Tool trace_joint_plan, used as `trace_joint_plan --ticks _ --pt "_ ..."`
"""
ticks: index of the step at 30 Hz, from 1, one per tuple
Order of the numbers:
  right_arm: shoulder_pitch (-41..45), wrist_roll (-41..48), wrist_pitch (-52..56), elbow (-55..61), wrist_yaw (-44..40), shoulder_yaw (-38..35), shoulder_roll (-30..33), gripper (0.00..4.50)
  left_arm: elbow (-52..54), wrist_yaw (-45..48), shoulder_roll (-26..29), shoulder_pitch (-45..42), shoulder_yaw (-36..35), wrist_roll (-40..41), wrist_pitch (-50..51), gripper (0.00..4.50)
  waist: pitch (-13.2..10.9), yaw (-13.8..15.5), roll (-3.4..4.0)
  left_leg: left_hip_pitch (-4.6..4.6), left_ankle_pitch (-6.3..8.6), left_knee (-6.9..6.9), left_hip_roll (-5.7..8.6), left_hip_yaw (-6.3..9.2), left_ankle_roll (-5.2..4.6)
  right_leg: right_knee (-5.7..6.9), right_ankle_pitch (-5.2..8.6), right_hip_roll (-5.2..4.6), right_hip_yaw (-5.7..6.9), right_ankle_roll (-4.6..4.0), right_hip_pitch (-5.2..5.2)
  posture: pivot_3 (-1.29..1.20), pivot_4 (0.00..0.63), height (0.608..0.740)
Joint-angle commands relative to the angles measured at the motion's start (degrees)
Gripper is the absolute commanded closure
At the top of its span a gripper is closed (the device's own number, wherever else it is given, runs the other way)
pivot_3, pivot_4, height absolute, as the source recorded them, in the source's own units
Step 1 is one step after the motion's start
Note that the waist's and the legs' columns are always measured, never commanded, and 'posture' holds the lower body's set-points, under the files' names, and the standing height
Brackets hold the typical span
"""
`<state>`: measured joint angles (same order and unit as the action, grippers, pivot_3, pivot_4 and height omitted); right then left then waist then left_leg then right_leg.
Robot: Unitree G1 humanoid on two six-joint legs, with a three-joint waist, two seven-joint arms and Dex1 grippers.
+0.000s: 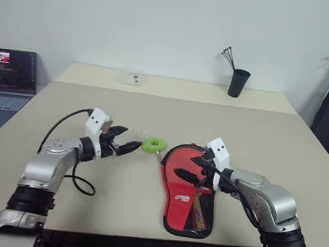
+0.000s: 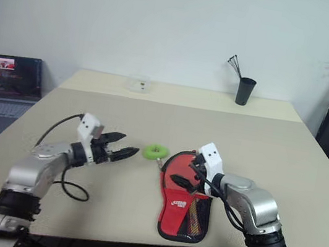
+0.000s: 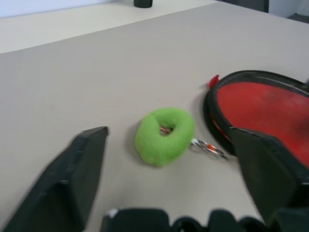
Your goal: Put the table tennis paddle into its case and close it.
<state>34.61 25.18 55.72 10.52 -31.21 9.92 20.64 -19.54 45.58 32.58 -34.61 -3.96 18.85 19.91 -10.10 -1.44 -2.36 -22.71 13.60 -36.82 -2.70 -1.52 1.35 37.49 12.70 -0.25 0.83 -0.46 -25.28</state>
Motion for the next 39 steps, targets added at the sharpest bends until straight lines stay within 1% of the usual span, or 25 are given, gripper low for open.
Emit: trace_joint_plan --ticks 1,6,11,16,21,23,25,32,35,36,39 --pt "1.2 -1.4 -1.9 -0.3 0.5 -0.4 -0.3 0.00 -7.6 -3.3 -2.2 -5.8 0.7 -3.5 -3.3 0.03 0.0 0.0 0.00 0.00 0.02 -0.06 0.00 0.00 -0.02 0.06 0.00 0.00 -0.01 0.00 0.00 0.00 0.150 0.740" --pt "1.4 -2.5 -2.2 -1.3 1.3 -0.9 -1.2 0.00 -20.7 -1.3 -6.1 -13.6 2.0 -5.5 -3.8 0.03 0.0 -0.1 0.00 0.01 0.02 -0.17 0.02 -0.01 -0.03 0.22 0.00 0.00 -0.02 0.00 -0.01 0.00 0.150 0.740" --pt "0.8 -2.6 -1.8 -0.7 2.0 -1.2 -1.9 0.00 -32.4 0.4 -8.9 -19.9 2.6 -7.7 -5.6 0.03 0.0 -0.3 -0.01 0.01 0.02 -0.17 0.02 -0.02 -0.03 0.24 0.00 0.01 -0.03 0.00 -0.02 0.00 0.150 0.740" --pt "-0.1 -2.2 -1.0 0.2 2.7 -1.7 -2.1 0.00 -39.5 0.9 -9.9 -22.5 3.4 -10.7 -7.7 0.03 0.0 -0.3 -0.01 0.01 0.02 -0.17 0.02 -0.02 -0.03 0.25 0.00 0.01 -0.03 0.00 -0.03 0.00 0.150 0.740" --pt "-0.6 -1.9 -0.7 0.7 3.3 -2.1 -2.3 0.00 -42.8 1.5 -10.4 -23.2 4.2 -13.1 -9.0 0.03 0.0 -0.2 -0.01 0.00 0.02 -0.17 0.02 -0.01 -0.03 0.26 0.00 0.01 -0.01 0.01 -0.04 0.00 0.150 0.740" --pt "-0.7 -1.8 -0.7 0.8 3.5 -2.2 -2.5 0.00 -43.5 1.4 -10.5 -23.1 4.4 -14.1 -9.4 0.38 0.0 -0.2 -0.01 0.00 0.02 -0.17 0.02 -0.02 -0.03 0.26 0.00 0.00 -0.02 0.01 -0.03 0.00 0.150 0.740" --pt "-0.7 -1.8 -0.7 0.9 3.7 -2.3 -2.7 0.00 -43.9 1.5 -10.6 -23.1 4.1 -14.5 -9.4 0.89 0.0 -0.2 -0.01 0.01 0.02 -0.17 0.03 -0.02 -0.03 0.27 0.00 0.00 -0.03 0.00 -0.03 0.00 0.150 0.740" --pt "-0.5 -2.5 -1.9 0.2 4.3 -2.0 -3.6 0.00 -43.8 1.7 -11.4 -22.7 3.4 -14.8 -9.3 3.42 0.0 -0.2 -0.01 0.02 0.02 -0.19 0.03 -0.02 -0.03 0.28 0.00 -0.01 -0.02 0.01 -0.02 0.00 0.150 0.740" --pt "-0.1 -3.7 -4.1 -1.9 4.6 -1.3 -4.8 0.00 -43.0 1.7 -11.7 -22.3 2.9 -14.4 -9.1 4.27 0.0 -0.3 -0.01 0.05 0.02 -0.19 0.03 -0.02 -0.03 0.33 0.00 0.00 -0.03 0.01 -0.02 0.00 0.150 0.740" --pt "0.0 -4.1 -4.9 -2.6 4.7 -1.1 -5.3 0.00 -42.7 1.8 -11.7 -22.2 2.8 -14.2 -9.0 4.39 0.0 -0.3 -0.01 0.08 0.02 -0.18 0.03 -0.02 -0.03 0.36 0.00 0.00 -0.04 0.01 -0.02 0.00 0.150 0.740" --pt "0.5 -6.4 -9.0 -7.3 5.5 -0.1 -7.8 0.00 -41.8 1.9 -11.9 -21.8 2.6 -14.0 -8.8 4.39 0.0 -0.3 -0.02 0.11 0.02 -0.19 0.02 -0.02 -0.03 0.42 0.00 0.01 -0.04 0.01 -0.02 0.00 0.150 0.740"
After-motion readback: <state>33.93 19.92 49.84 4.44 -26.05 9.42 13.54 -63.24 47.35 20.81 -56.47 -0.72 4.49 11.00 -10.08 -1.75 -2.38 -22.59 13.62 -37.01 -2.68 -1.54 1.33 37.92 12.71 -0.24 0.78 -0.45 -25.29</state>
